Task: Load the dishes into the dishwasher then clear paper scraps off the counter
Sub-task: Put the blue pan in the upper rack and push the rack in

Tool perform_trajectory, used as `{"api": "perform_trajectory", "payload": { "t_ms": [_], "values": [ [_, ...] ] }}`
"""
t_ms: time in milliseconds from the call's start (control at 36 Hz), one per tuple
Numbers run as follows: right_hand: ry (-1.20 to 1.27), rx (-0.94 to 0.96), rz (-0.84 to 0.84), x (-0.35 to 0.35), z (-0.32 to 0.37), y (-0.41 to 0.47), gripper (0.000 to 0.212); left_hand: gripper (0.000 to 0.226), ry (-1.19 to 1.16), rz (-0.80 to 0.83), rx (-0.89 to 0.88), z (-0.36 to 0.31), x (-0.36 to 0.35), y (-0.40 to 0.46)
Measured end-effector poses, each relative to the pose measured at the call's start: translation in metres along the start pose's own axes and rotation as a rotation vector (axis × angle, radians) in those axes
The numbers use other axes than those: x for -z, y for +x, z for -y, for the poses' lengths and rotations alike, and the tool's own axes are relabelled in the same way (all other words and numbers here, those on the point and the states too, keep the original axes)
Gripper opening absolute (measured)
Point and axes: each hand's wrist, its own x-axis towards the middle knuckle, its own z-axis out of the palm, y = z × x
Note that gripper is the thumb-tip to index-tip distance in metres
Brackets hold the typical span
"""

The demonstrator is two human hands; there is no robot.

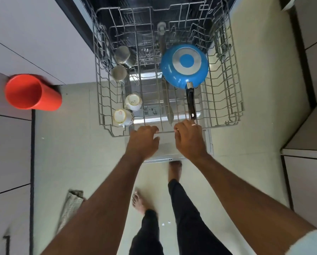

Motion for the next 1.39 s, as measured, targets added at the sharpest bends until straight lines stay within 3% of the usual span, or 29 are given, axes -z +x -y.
{"api": "perform_trajectory", "payload": {
  "t_ms": [111,250,389,583,972,1389],
  "values": [
    [-0.026,0.014,0.019,-0.007,0.006,-0.015,0.027,0.052,0.107,-0.043,-0.068,0.005,-0.012,-0.02],
    [-0.18,0.014,0.077,-0.008,0.011,-0.044,0.056,0.077,0.268,0.007,-0.102,0.014,-0.039,-0.044],
    [-0.301,-0.013,0.186,-0.011,0.009,-0.062,0.082,0.09,0.29,-0.025,-0.07,0.016,-0.055,-0.051],
    [-0.347,-0.04,0.267,-0.025,0.003,-0.066,0.098,0.099,0.253,0.011,0.009,0.008,-0.068,-0.049],
    [-0.312,-0.049,0.195,-0.049,-0.003,-0.046,0.097,0.094,0.32,-0.089,-0.053,0.032,-0.068,-0.027],
    [-0.284,0.004,0.139,-0.041,-0.021,0.066,0.095,0.096,0.317,-0.155,0.016,0.025,-0.02,0.069]
  ]
}}
